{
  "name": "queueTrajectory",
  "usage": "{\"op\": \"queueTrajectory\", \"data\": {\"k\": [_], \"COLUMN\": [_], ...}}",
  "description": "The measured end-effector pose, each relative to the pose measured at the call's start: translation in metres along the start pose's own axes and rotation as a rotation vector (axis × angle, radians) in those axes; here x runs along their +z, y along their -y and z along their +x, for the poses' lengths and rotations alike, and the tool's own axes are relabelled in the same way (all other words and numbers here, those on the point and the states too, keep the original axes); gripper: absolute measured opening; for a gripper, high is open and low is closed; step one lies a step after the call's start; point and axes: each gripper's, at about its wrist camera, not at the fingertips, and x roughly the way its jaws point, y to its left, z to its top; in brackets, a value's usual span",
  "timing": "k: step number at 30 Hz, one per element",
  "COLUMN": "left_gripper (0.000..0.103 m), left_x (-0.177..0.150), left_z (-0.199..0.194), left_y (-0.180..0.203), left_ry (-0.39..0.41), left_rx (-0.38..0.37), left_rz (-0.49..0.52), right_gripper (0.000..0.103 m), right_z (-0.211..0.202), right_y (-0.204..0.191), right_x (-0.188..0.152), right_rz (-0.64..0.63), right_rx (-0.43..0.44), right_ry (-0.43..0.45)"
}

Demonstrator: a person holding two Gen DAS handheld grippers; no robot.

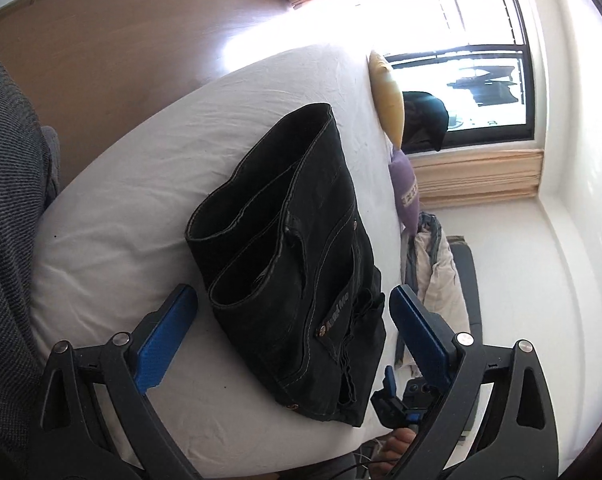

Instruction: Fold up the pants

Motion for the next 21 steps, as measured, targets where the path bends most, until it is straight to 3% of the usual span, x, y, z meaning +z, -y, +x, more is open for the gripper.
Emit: {"op": "queueTrajectory", "data": {"k": [1, 4, 6, 7, 10, 12, 16, 21], "left_gripper": [0.091, 0.068, 0.036, 0.029, 0.020, 0.016, 0.014, 0.013], "left_x": [0.002, 0.008, 0.011, 0.012, 0.013, 0.016, 0.018, 0.015], "left_z": [0.003, 0.015, 0.020, 0.023, 0.025, 0.021, 0.020, 0.011], "left_y": [-0.003, -0.011, -0.019, -0.024, -0.036, -0.035, -0.012, 0.054], "left_ry": [0.002, -0.010, -0.023, -0.032, -0.037, -0.038, -0.030, -0.022], "left_rx": [-0.011, -0.043, -0.056, -0.064, -0.096, -0.098, -0.072, -0.057], "left_rz": [-0.020, -0.068, -0.102, -0.124, -0.177, -0.160, -0.077, 0.106], "right_gripper": [0.059, 0.059, 0.059, 0.059, 0.059, 0.059, 0.050, 0.048], "right_z": [-0.003, 0.000, 0.004, 0.005, 0.009, 0.014, 0.030, 0.032], "right_y": [0.002, 0.004, 0.007, 0.009, 0.017, 0.023, 0.040, 0.043], "right_x": [0.000, 0.002, 0.004, 0.005, 0.009, 0.011, 0.012, 0.010], "right_rz": [0.002, 0.010, 0.015, 0.019, 0.035, 0.051, 0.078, 0.074], "right_rx": [0.004, 0.014, 0.008, -0.003, -0.023, -0.052, -0.189, -0.221], "right_ry": [0.002, -0.001, -0.008, -0.008, -0.015, -0.036, -0.086, -0.083]}}
